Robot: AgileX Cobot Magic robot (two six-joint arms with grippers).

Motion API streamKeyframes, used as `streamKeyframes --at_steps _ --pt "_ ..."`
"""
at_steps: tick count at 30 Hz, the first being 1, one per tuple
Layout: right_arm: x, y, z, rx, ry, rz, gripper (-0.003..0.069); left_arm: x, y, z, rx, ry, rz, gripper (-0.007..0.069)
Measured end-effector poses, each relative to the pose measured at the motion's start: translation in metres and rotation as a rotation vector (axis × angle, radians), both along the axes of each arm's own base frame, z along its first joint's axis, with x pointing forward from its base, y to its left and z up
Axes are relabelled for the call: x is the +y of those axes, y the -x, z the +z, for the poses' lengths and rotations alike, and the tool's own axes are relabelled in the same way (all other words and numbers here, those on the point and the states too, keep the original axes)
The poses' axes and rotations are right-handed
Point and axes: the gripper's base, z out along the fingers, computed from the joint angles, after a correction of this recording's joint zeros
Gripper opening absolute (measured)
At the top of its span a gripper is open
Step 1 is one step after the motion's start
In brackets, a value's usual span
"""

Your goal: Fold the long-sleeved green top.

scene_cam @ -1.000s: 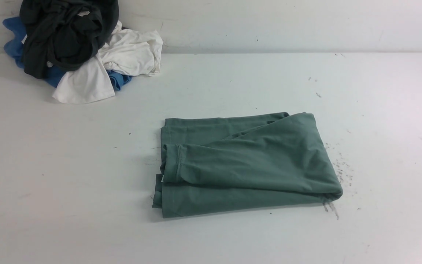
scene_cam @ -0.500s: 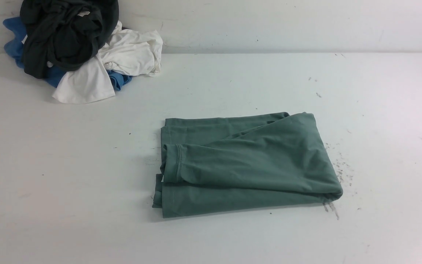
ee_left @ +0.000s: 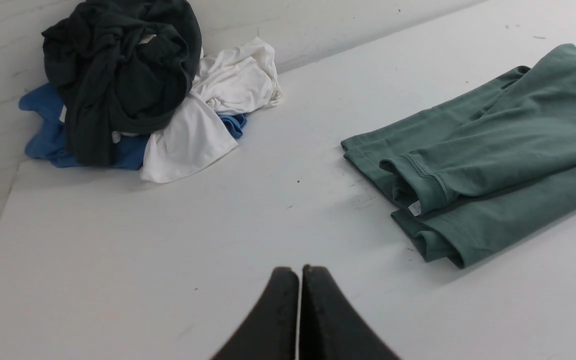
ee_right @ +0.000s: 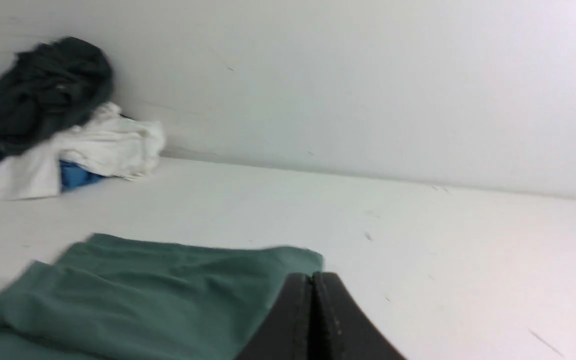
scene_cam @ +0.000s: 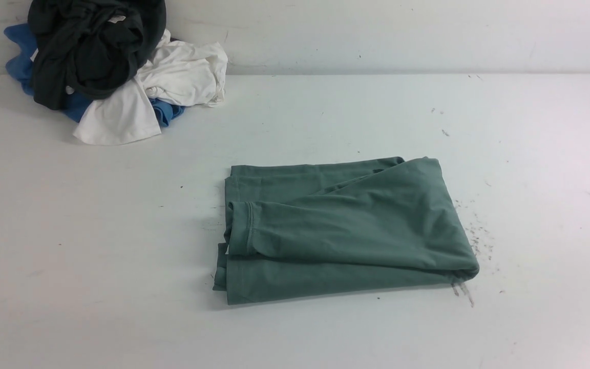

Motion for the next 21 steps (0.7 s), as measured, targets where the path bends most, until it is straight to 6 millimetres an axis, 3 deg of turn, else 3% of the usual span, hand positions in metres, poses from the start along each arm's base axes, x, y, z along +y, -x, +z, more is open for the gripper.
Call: streamKeyframes --at_steps 7,21 --pt "-0.012 0.007 -0.087 0.107 -0.068 -0.205 -0.0016 0.0 0.0 0.0 0.0 0.0 0.0 -0.0007" --pt "-0.013 0.008 -0.09 0.116 -0.067 -0.21 -0.0016 0.0 0.001 0.0 -0.003 0.001 0.0 -0.0007"
